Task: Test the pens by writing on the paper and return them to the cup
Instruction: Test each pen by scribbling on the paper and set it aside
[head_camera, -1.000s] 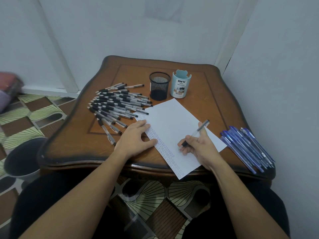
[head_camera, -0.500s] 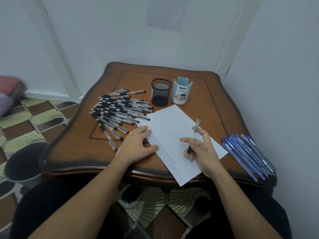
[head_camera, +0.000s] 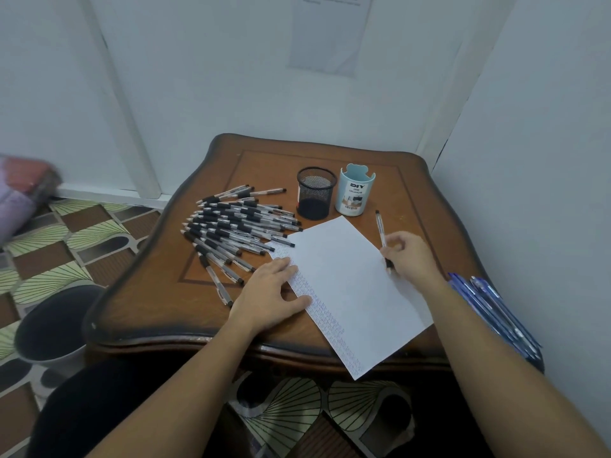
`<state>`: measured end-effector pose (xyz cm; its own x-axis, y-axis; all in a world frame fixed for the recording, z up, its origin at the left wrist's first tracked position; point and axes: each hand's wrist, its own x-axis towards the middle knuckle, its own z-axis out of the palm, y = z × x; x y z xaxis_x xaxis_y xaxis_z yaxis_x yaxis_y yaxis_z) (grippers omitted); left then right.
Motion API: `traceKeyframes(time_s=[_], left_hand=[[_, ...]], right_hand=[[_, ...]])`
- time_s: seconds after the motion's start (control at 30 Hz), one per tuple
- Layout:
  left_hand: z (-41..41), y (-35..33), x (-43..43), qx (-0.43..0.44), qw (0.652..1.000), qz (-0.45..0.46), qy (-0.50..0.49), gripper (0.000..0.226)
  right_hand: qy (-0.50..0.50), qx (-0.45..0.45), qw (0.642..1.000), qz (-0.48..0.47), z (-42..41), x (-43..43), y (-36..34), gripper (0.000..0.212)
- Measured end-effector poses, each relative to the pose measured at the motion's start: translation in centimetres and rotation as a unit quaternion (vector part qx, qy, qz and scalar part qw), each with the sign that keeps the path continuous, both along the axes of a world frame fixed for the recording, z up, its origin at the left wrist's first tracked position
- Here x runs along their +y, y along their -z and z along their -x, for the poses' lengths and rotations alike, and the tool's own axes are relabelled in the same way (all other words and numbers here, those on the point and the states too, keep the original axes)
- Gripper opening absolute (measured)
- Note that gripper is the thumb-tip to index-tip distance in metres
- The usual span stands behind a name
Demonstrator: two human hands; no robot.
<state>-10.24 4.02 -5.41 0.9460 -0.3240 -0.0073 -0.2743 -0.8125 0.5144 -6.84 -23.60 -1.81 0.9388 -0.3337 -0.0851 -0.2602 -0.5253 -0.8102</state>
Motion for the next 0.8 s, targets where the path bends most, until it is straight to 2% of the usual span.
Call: traceKeyframes(time_s=[0.1,0.27,0.37,0.4,0.43,0.5,0.57,0.63,0.73,0.8], left_hand=[[-0.1,0.0,0.0,-0.003,1.0,-0.002,0.002,0.077],[-0.2,0.1,0.1,-0.001,1.0,-0.001,0.004,0.078],[-0.2,0.1,0.1,-0.001,1.0,0.003,0.004,0.078],[-0.2,0.1,0.1,-0.001,1.0,0.004,0.005,0.078],[-0.2,0.1,0.1,-0.002,1.0,0.004,0.004,0.078],[-0.2,0.1,0.1,-0.004,1.0,0.004,0.002,0.078],[-0.2,0.3,0.1,-0.009,1.0,0.012,0.0,0.078],[-0.2,0.4,0.1,-0.014,1.0,0.016,-0.001,0.077],[-0.2,0.4,0.1,-0.015,1.0,0.011,0.001,0.077],[-0.3,0.5,0.1,-0.015,1.0,0.009,0.003,0.077]], right_hand=[[-0.01,0.011,0.981,0.191,-3.3,-0.4,0.0,0.016],[-0.023,0.114,0.915,0.387,-5.5,0.2,0.7,0.024],[-0.027,0.056,0.872,0.485,-5.3,2.3,0.4,0.026],[-0.054,0.013,0.875,0.481,-5.4,3.3,0.3,0.027],[-0.1,-0.025,0.895,0.433,-5.5,4.5,0.2,0.026],[-0.198,-0.043,0.949,0.241,-5.4,7.4,0.2,0.023],[-0.241,-0.034,0.964,0.107,-5.4,10.3,0.6,0.02],[-0.246,-0.034,0.964,0.096,-5.6,12.5,1.3,0.018],[-0.238,-0.038,0.957,0.164,-5.9,13.8,2.0,0.01],[-0.239,-0.041,0.958,0.155,-6.0,13.5,1.9,0.008]])
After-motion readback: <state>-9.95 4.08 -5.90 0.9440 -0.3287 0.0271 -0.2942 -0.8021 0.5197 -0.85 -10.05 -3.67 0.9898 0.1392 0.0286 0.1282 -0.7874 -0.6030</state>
